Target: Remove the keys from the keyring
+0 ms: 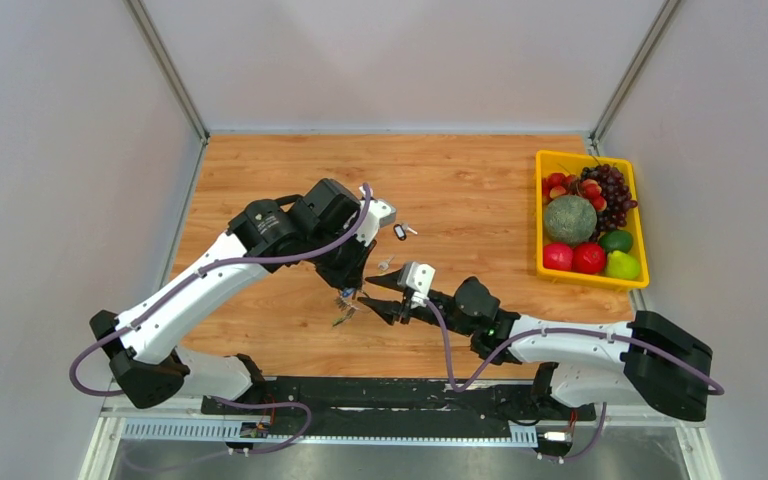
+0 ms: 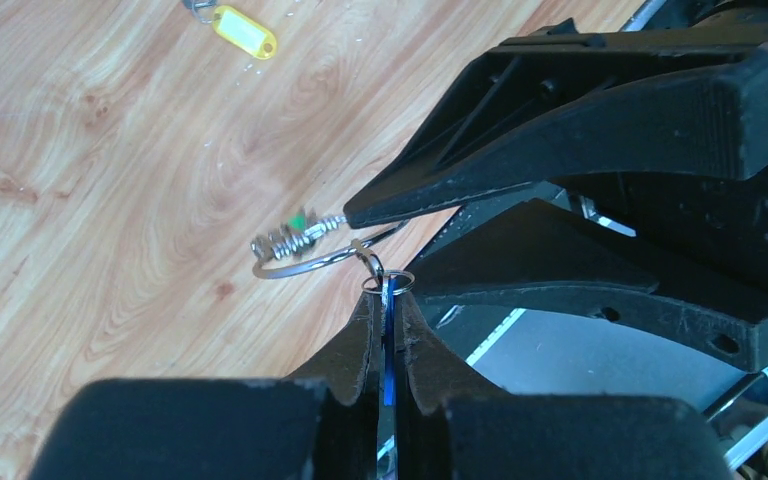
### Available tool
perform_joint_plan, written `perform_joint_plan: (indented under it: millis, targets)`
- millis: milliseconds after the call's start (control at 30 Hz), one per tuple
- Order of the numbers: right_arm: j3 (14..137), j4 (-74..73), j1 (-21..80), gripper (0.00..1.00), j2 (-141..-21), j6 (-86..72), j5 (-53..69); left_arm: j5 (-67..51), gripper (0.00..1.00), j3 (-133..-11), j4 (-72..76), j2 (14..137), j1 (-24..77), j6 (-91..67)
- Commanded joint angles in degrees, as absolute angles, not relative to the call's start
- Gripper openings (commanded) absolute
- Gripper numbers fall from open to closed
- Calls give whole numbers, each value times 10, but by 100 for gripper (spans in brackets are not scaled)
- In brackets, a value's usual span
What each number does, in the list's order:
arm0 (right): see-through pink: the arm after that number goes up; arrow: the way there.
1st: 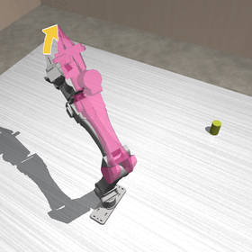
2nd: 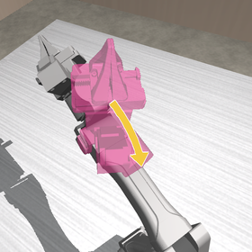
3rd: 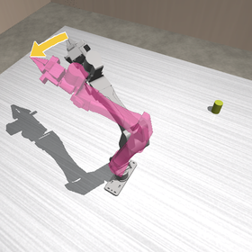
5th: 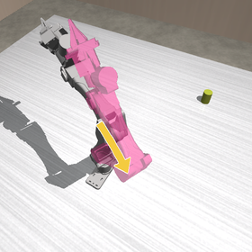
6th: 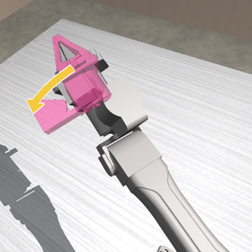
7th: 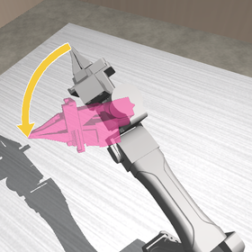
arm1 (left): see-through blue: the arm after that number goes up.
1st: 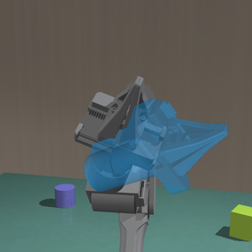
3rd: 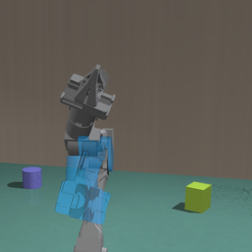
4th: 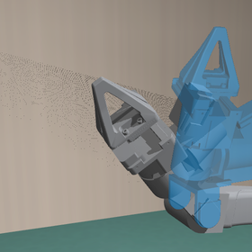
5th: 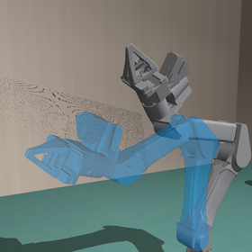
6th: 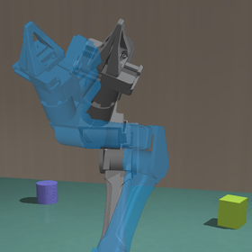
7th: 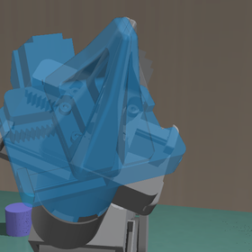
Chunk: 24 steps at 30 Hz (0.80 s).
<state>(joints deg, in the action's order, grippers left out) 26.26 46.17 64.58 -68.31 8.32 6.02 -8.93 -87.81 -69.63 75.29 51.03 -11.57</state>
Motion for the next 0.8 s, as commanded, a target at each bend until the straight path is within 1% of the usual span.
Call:
perform_joint_plan:
  millis: [0, 33, 100, 133, 167, 400, 633, 700, 767]
  targets:
    - [294, 483, 656, 45, -692, 87, 66, -112, 0, -891, -679, 729, 513, -137]
    - [294, 483, 659, 43, -692, 88, 67, -111, 0, -891, -678, 729, 513, -138]
    - [296, 479, 659, 34, -694, 90, 61, -112, 0, -890, -678, 729, 513, -138]
    - [296, 476, 660, 32, -694, 90, 60, -114, 0, -890, -677, 729, 513, -138]
    - [295, 475, 659, 31, -692, 91, 60, -115, 0, -890, -676, 728, 513, -139]
    - [288, 466, 660, 31, -685, 97, 62, -111, 0, -896, -679, 722, 513, -139]
    - [285, 458, 659, 42, -685, 97, 61, -125, 0, -899, -682, 723, 513, -138]
    - [286, 457, 659, 41, -686, 98, 60, -128, 0, -900, -682, 722, 513, -139]
    - [289, 453, 660, 38, -686, 99, 61, -127, 0, -903, -683, 720, 513, -139]
